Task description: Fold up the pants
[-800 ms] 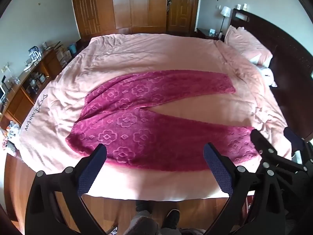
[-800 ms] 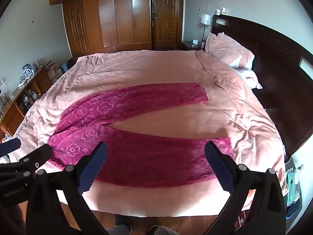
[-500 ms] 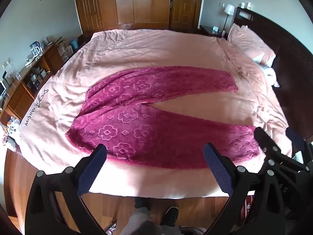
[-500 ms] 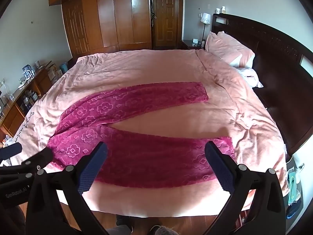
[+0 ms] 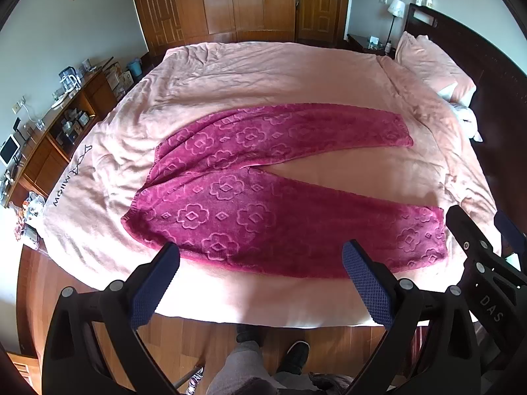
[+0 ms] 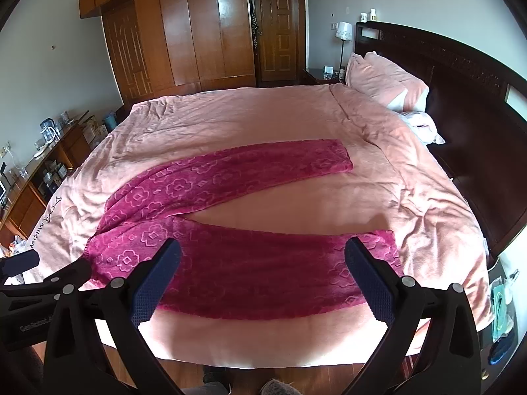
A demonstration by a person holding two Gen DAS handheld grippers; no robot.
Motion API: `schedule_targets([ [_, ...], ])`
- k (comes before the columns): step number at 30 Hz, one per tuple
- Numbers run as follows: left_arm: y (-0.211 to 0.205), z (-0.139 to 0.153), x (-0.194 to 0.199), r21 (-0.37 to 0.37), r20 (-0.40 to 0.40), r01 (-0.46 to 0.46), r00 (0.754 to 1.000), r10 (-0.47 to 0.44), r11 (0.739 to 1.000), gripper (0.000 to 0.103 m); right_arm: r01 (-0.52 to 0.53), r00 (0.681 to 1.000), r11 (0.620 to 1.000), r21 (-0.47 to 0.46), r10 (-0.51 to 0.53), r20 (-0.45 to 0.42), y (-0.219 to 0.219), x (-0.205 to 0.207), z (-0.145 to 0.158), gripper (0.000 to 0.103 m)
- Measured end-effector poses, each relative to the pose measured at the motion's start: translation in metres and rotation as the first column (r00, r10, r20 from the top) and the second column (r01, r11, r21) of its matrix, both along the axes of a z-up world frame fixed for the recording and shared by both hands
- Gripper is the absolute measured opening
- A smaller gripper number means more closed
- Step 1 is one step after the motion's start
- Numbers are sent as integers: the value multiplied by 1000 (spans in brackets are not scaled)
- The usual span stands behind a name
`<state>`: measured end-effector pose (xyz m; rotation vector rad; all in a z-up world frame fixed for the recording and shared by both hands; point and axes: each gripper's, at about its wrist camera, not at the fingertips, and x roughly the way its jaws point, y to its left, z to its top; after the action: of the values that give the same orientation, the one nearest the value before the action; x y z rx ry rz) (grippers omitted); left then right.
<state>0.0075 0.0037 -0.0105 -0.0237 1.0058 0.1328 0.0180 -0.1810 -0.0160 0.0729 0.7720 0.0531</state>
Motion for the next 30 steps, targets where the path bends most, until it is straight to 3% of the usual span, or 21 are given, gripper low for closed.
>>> schedule_targets([
  [30, -13, -4, -7, -7, -16, -6, 1000, 5, 1000, 98, -19, 1000, 1000, 5, 19, -3, -5, -12, 2, 100],
])
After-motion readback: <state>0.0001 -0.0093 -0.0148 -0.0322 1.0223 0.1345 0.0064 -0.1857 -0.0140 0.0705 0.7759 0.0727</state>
